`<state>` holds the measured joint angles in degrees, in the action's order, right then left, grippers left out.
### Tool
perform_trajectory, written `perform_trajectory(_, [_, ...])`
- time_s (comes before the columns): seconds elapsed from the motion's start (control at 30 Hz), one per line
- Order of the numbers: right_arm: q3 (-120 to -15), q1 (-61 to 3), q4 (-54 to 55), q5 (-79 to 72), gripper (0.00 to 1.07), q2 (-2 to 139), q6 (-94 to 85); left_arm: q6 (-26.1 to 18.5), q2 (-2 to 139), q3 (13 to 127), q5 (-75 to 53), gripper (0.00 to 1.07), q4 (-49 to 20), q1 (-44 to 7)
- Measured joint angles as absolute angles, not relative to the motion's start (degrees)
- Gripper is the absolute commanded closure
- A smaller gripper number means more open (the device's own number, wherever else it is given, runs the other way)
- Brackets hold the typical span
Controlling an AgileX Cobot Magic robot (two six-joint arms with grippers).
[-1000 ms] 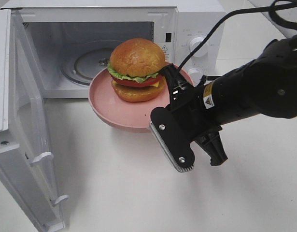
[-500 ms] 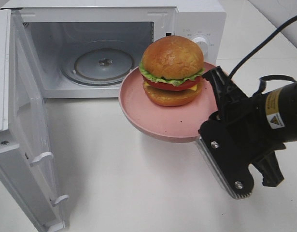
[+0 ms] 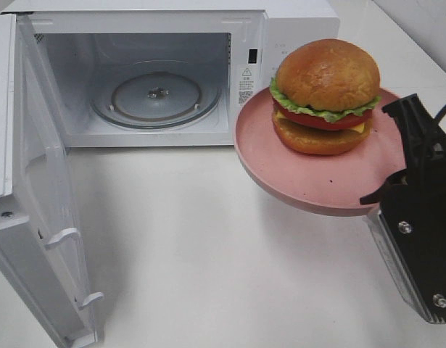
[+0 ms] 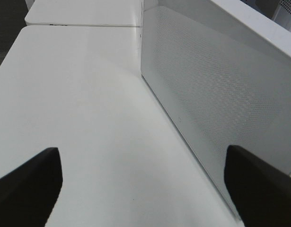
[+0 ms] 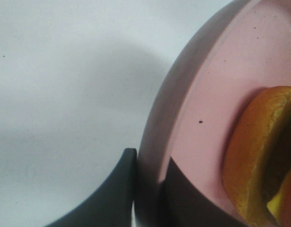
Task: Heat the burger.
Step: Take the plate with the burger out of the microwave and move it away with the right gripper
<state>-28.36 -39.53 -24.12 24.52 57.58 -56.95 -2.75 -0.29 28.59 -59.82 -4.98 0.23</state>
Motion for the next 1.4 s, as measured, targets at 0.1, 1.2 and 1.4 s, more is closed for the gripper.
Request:
perform_trajectory(0.1, [-27.4,-39.5,-24.9,26.9,1.07,55.2,-54.9,-2.8,-0.3,28.6,-59.8,0.19,-5.0,0.2])
perform_trajectory(1.2, [-26.5,-39.5,-42.9,49.5,1.07,51.1,-13.3,-2.8,-0.3,28.6,-59.8,0.19,-5.0,0.2])
perform_trajectory(1.4, [-26.5,-39.5,-43.9,50.9,1.07,55.4,-4.1,-2.8,-0.3,28.6,-59.8,0.19,-5.0,0.2])
